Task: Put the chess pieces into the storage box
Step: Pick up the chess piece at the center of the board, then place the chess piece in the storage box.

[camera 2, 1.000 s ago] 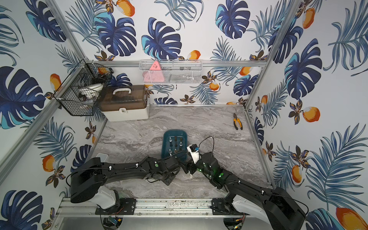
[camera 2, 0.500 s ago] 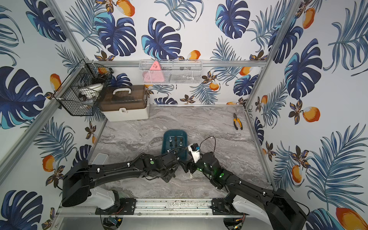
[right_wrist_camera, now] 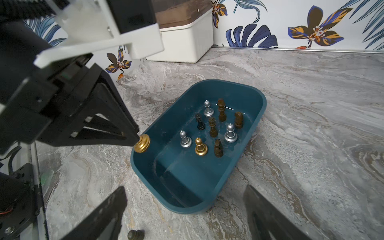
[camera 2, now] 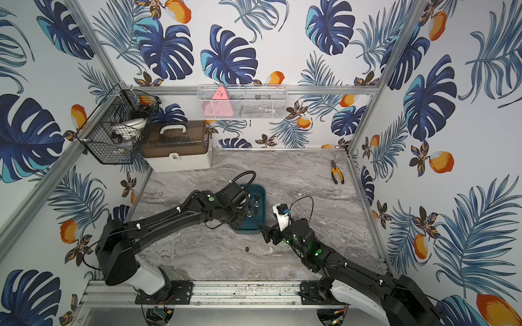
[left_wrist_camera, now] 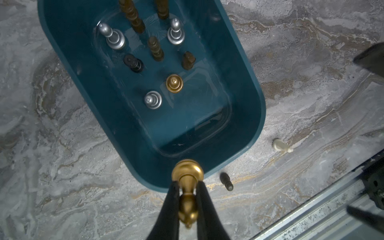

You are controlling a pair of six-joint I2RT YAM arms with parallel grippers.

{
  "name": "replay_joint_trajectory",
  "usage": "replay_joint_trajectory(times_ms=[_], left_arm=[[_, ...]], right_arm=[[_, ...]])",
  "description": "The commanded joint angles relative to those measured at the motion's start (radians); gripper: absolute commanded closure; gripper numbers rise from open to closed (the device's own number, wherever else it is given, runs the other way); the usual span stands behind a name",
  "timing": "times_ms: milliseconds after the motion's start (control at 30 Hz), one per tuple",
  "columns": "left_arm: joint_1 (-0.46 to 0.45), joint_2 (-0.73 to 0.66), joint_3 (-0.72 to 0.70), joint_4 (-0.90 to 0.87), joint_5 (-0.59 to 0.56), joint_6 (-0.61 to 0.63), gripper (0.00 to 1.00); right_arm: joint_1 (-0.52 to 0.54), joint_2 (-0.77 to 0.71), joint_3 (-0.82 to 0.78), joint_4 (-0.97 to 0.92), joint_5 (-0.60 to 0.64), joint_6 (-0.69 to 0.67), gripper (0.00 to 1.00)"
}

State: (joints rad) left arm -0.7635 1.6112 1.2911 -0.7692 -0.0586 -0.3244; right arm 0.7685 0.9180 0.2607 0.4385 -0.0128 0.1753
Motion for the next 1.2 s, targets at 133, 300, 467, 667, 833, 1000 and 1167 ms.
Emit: replay_joint_trajectory(times_ms=[133, 300, 467, 667, 833, 1000, 1167], left_arm=[[0.047, 0.095, 0.030, 0.024, -0.015, 0.058, 0.87], [0.048, 0.154, 0.024, 0.060, 0.008, 0.055, 0.88], [0.048, 0.180, 0.009, 0.090, 0.003, 0.052, 0.88], [0.049, 0.217, 0.002, 0.107, 0.005, 0.051, 0.88], [0.048, 0.237, 0.004, 0.111, -0.008, 0.059, 0.88], [0.048, 0.248, 0.001, 0.119, -0.017, 0.059, 0.87], [0.048, 0.256, 0.006, 0.115, -0.047, 0.065, 0.87]], right_arm=[[0.000, 0.022, 0.016, 0.023, -0.002, 0.010, 0.10], [0.000, 0.033, 0.016, 0.031, -0.005, 0.009, 0.10], [0.000, 0.039, 0.019, 0.036, -0.016, 0.007, 0.09], [0.001, 0.046, 0.020, 0.043, -0.031, 0.001, 0.09], [0.000, 0.051, 0.020, 0.045, -0.039, 0.001, 0.09], [0.000, 0.060, 0.025, 0.044, -0.047, 0.000, 0.09], [0.000, 0.060, 0.025, 0.045, -0.050, 0.001, 0.08]])
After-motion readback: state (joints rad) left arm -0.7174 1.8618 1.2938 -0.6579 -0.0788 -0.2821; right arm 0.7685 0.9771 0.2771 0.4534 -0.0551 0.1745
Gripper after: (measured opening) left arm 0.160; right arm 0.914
